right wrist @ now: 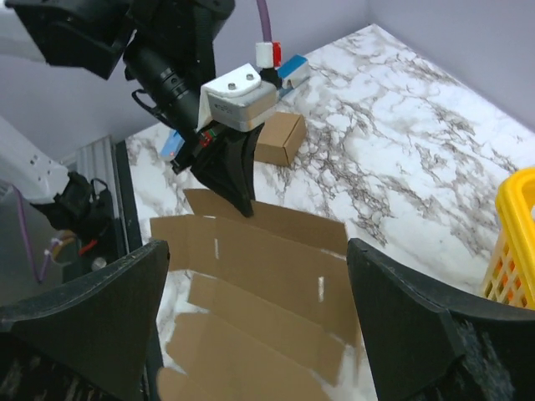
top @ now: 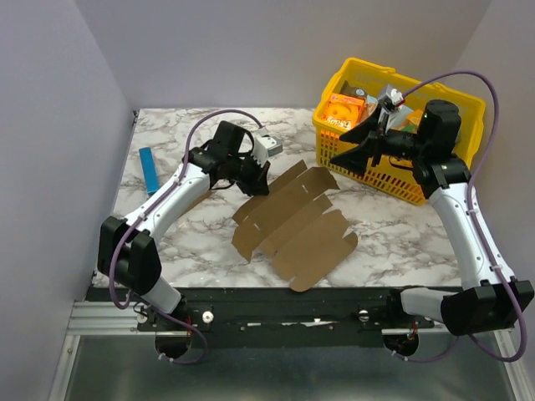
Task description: Fold the paper box
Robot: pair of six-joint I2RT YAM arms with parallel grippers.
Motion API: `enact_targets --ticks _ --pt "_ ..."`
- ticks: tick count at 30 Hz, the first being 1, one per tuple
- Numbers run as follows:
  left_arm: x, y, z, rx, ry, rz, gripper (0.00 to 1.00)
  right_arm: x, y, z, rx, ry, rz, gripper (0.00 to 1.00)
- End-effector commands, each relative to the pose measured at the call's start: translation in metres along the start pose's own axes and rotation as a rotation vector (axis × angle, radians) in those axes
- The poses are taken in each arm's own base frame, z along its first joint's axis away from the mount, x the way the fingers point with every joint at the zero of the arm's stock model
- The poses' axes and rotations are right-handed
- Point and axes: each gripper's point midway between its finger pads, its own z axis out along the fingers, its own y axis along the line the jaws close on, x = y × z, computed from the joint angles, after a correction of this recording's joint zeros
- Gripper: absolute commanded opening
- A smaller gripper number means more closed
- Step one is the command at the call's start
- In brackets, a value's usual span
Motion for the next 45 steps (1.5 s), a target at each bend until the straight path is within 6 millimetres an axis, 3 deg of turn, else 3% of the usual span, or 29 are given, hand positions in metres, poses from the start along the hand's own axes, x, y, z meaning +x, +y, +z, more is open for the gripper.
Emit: enact_targets --ticks 1,2,6,13,23,29,34,45 --pt "0.019 -0.035 -0.02 0.174 0.081 0.122 0.0 0.005 0.018 0.005 -0.111 0.062 -0.167 0.94" --pt "0.02 -0.034 -0.023 0.167 0.097 0.124 0.0 0.002 0.016 0.008 -0.111 0.069 -0.228 0.94" --pt "0.019 -0.035 -0.027 0.16 0.1 0.145 0.0 0.034 -0.001 0.041 -0.072 0.198 -0.269 0.91" --pt "0.015 -0.043 -0.036 0.17 0.065 0.177 0.0 0.076 -0.009 0.076 -0.112 0.266 -0.342 0.88" --pt "0.018 -0.047 -0.033 0.187 0.063 0.177 0.0 0.1 -0.009 0.097 -0.158 0.261 -0.391 0.89" --pt "0.017 -0.045 -0.033 0.168 0.051 0.184 0.0 0.116 -0.003 0.103 -0.19 0.289 -0.36 0.84" --pt "0.017 -0.042 -0.034 0.142 0.045 0.191 0.0 0.128 0.001 0.107 -0.229 0.319 -0.322 0.69" --pt "0.014 -0.033 -0.033 0.08 0.031 0.188 0.0 0.131 0.013 0.106 -0.296 0.32 -0.283 0.33"
